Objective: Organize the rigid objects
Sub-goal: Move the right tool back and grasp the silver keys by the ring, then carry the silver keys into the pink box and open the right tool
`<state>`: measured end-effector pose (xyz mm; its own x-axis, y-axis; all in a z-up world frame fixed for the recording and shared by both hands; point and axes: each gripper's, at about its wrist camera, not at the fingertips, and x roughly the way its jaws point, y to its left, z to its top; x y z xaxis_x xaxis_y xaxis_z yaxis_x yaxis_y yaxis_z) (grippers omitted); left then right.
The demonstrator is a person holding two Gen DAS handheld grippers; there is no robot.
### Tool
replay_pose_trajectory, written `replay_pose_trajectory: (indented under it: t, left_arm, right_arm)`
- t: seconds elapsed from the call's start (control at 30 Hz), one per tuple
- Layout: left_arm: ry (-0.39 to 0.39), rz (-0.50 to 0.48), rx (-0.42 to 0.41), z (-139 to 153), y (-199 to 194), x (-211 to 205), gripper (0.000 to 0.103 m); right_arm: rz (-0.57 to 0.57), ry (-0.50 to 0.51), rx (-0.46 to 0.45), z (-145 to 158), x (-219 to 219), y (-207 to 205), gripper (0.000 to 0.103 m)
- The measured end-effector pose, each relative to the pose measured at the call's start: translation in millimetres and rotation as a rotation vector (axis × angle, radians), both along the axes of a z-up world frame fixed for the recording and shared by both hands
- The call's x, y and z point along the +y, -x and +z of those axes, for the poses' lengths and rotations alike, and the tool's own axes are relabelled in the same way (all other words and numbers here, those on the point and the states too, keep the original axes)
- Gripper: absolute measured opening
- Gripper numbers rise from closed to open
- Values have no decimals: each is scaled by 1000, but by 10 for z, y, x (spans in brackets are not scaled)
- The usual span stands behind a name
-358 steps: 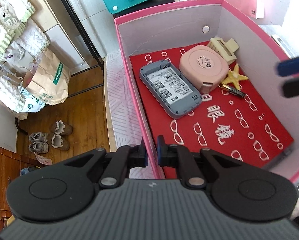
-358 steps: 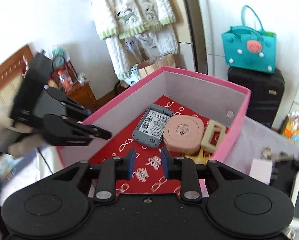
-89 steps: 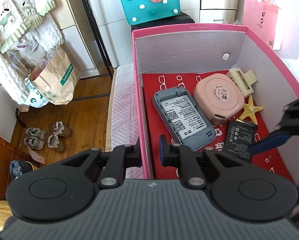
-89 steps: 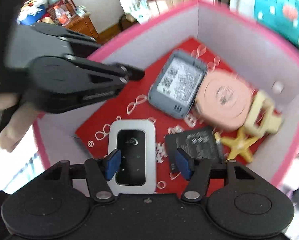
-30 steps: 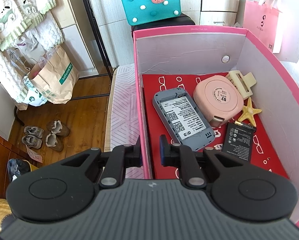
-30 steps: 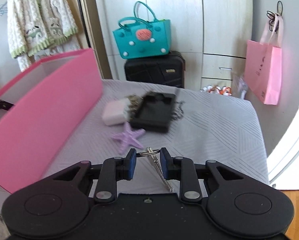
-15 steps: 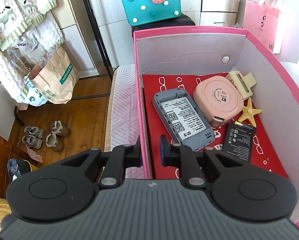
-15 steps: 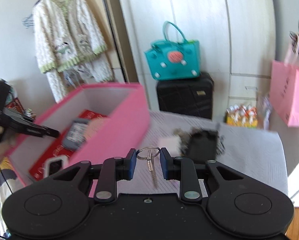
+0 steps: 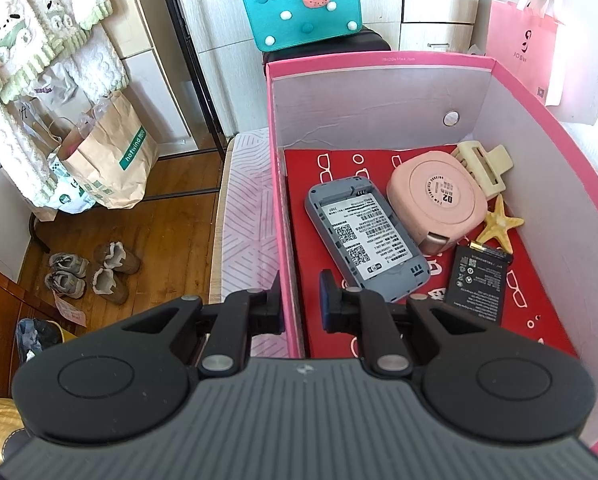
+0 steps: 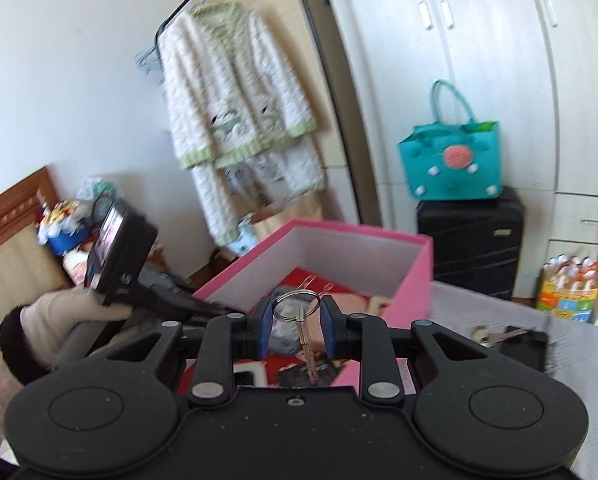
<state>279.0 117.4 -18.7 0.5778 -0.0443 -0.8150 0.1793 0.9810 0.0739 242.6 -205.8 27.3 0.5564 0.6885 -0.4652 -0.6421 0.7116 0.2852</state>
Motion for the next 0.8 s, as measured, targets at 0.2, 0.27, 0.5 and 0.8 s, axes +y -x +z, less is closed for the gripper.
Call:
replay_pose_trajectory:
  t: [0.2, 0.27, 0.5, 0.8]
  left_arm:
    - [7, 2, 0, -1, -1, -4, 13]
    - [12, 3, -1, 3, 3, 5, 13]
    - [13, 2, -1, 4, 8, 11, 13]
    - [16, 2, -2, 7, 7, 12, 13]
  right_arm:
    - [55, 94, 65, -253, 290, -65, 31]
    - [47, 83, 71, -305, 260, -80, 31]
    - [-5, -66, 52, -183, -254, -120, 38]
    - [-227, 51, -23, -525, -780, -116, 49]
